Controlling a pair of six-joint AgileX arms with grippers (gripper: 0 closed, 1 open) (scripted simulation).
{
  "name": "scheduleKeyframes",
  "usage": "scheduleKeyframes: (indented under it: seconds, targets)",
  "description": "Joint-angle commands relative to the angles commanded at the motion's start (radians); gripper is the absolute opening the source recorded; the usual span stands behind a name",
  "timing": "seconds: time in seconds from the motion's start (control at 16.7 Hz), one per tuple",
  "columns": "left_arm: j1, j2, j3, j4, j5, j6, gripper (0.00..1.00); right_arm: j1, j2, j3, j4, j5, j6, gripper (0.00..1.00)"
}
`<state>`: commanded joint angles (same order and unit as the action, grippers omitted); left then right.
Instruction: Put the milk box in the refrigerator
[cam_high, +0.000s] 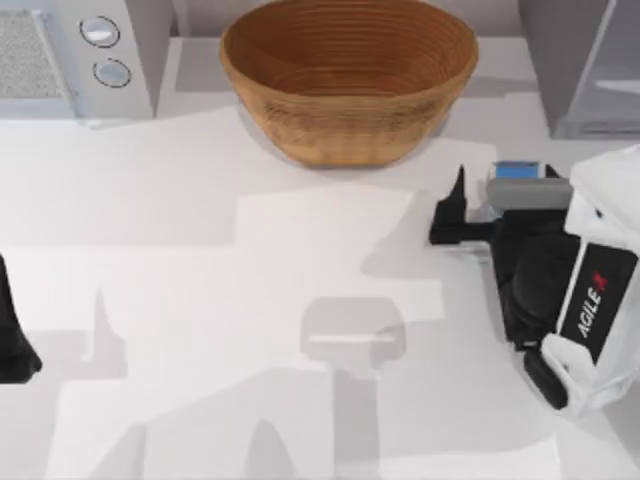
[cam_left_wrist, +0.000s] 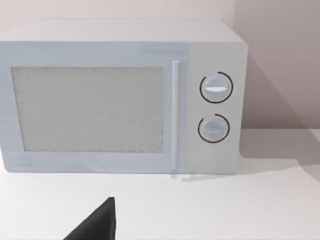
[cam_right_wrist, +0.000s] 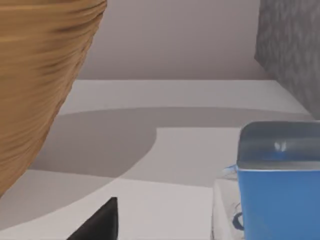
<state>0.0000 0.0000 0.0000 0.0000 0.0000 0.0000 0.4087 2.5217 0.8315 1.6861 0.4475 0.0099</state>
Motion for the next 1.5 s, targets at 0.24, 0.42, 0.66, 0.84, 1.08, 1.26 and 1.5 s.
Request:
scheduleKeyframes:
  seconds: [0.24,0.42,0.66,0.84,1.08,1.26,1.5]
  targets:
    - [0.0,0.0,0.0,0.0,0.0,0.0,1.0,-0.004,0.002,0.009,-0.007,-0.004,0.0,1.0]
    - [0.0,0.0,0.0,0.0,0.0,0.0,1.0,-0.004,0.002,0.009,-0.007,-0.004,0.0,0.92]
    - [0.0,0.0,0.0,0.0,0.0,0.0,1.0,-0.004,0.002,0.009,-0.007,-0.004,0.0,0.62]
    - [0.0,0.0,0.0,0.0,0.0,0.0,1.0,-0.004,0.002,0.009,-0.007,-0.004,0.0,0.4]
    - [0.0,0.0,0.0,0.0,0.0,0.0,1.0,-0.004,0.002,0.009,-0.007,-0.004,0.0,0.1]
    - [0.0,0.0,0.0,0.0,0.0,0.0,1.0,-0.004,0.002,0.009,-0.007,-0.004,0.0,0.0]
    - [0.0,0.0,0.0,0.0,0.0,0.0,1.0,-0.004,0.002,0.009,-0.007,-0.004,0.0,0.0]
